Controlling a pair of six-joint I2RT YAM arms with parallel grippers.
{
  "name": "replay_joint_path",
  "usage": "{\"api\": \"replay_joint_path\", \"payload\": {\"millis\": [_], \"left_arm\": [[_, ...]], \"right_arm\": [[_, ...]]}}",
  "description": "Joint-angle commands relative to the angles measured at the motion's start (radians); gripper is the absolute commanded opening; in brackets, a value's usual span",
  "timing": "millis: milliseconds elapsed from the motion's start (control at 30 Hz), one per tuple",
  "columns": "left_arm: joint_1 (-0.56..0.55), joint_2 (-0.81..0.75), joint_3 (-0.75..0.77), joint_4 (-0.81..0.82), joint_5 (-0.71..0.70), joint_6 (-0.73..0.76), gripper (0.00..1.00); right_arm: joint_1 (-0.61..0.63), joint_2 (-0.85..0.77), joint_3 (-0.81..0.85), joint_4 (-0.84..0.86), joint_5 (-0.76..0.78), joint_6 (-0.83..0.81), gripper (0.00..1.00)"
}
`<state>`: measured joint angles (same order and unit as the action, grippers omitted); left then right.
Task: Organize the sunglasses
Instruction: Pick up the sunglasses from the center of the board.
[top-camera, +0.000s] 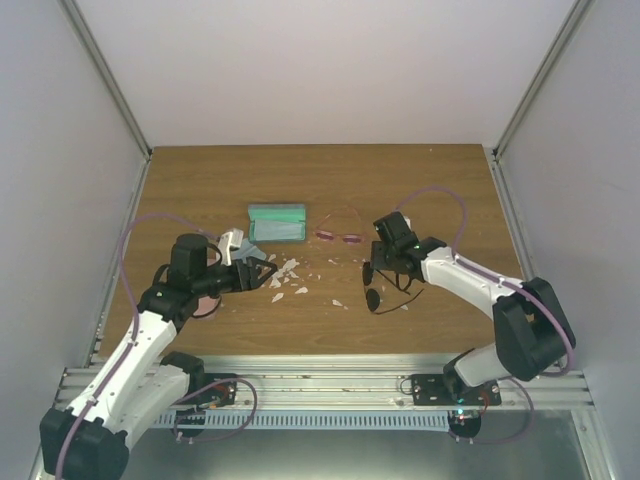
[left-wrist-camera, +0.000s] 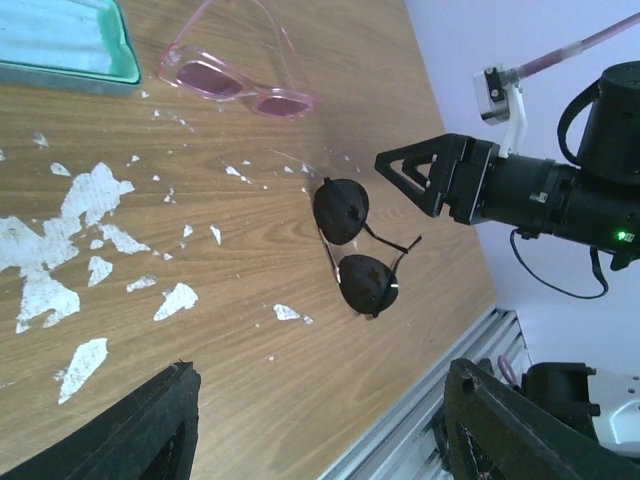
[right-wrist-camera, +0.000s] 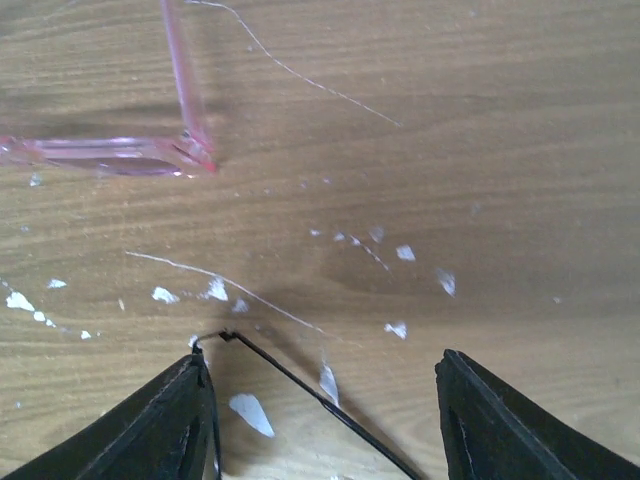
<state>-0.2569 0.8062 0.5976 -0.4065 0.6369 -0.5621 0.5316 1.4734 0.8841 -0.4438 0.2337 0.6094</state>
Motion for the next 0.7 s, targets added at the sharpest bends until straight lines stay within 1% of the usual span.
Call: {"api": "replay_joint_path", "payload": {"millis": [0,167,400,500,567,667], "left_arm": [[-0.022,-0.018,0.005,0.049,0.010,-0.011,0.67],[-0.030,-0.017,0.029,0.019,-0.028,-0.008,0.67],[-0.034,0.018,0.044,0.034,-0.060,-0.021,0.66],[-0.036,0.036,0.058,0.025,-0.063,-0.019,0.66],[-0.041,0.045,0.063,0.025,-0.058,-0.019,0.66],[-0.056,0.055,0.065,0.036,-0.058,-0.017,0.65]], "right_arm": [[-0.009,-0.072,-0.039,-0.022,0.038,0.028,0.61],[-0.023,-0.064,-0.031,0.005,0.017,0.004,0.61],[-0.054,0.115,0.135,0.076,-0.046,-0.052,0.60],[-0.054,0.175,0.184,0.071,-0.052,-0.043,0.58],[-0.054,0.160,0.179,0.028,-0.010,-0.001,0.56],[-0.053,0.059,0.092,-0.020,0.035,0.057,0.54]]}}
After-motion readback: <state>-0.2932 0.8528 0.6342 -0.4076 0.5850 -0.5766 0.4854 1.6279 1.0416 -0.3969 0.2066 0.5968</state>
